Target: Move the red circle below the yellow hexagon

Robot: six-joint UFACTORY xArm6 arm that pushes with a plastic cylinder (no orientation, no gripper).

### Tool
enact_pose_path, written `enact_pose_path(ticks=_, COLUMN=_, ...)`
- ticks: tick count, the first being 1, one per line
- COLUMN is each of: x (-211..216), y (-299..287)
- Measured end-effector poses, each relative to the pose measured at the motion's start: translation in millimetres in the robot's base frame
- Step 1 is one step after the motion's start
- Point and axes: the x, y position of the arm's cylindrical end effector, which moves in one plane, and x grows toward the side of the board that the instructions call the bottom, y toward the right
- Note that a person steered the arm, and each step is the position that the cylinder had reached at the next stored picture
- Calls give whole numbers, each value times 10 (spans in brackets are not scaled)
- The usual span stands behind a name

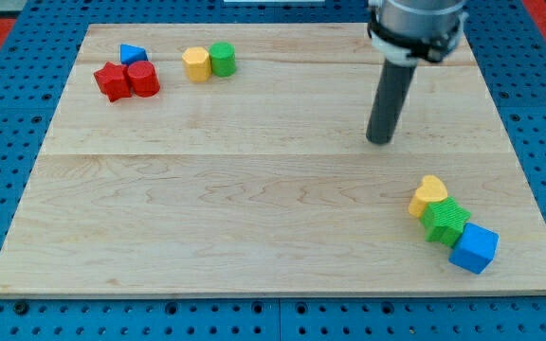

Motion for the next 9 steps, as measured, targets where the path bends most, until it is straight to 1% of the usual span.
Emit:
enact_pose_path(ticks=2, x=-1305, y=-857)
enact_pose_path(ticks=3, x=-1619, y=-1516)
enact_pose_path(ticks=4, x=-1617, y=-2370)
enact_pose_path(ticks=5, x=-1362, y=-2672)
enact_pose_path(ticks=7, x=-1195, y=-3196)
enact_pose_path(ticks=8, x=-1035, y=-3310)
enact_pose_path(ticks=9, x=-687, y=-3194)
